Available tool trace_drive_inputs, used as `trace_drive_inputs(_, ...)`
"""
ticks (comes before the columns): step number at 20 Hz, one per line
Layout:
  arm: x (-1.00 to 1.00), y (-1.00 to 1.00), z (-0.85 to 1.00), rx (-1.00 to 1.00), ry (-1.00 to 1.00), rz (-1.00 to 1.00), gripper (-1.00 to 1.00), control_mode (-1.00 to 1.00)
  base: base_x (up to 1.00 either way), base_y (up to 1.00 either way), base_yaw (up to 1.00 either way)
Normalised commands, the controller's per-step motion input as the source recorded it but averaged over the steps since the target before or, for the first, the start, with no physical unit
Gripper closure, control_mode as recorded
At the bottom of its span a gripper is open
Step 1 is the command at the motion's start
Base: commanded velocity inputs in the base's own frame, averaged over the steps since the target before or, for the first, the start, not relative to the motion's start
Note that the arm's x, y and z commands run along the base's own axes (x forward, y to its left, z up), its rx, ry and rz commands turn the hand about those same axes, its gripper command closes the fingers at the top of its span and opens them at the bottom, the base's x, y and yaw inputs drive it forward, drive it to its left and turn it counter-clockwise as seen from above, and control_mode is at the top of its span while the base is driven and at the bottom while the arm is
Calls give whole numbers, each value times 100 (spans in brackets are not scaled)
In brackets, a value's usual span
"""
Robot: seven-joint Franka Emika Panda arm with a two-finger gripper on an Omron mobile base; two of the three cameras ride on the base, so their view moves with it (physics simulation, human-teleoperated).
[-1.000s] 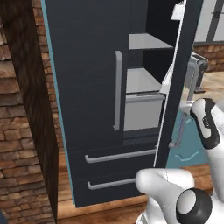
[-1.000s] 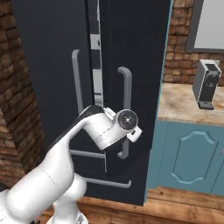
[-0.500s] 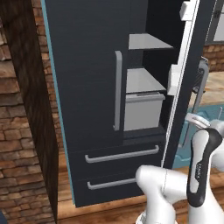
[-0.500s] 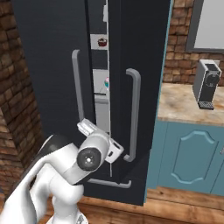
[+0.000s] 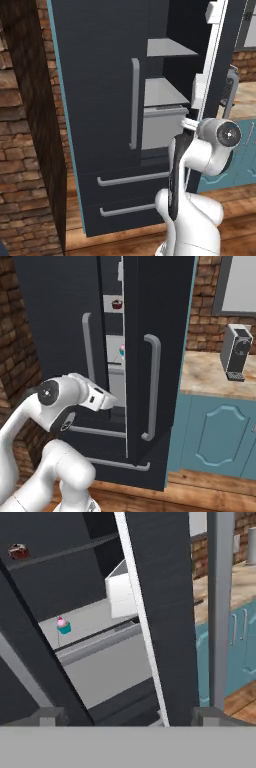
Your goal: Take the cupcakes from the fridge and place them on the empty tray on the dining counter.
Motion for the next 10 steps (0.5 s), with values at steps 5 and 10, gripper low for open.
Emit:
trace_drive_inputs(5, 84, 10, -36, -16, -8, -13, -100, -100, 0, 0, 0)
trace_drive_inputs(10, 35, 1, -18, -18, -20, -27, -100, -100, 0, 0, 0)
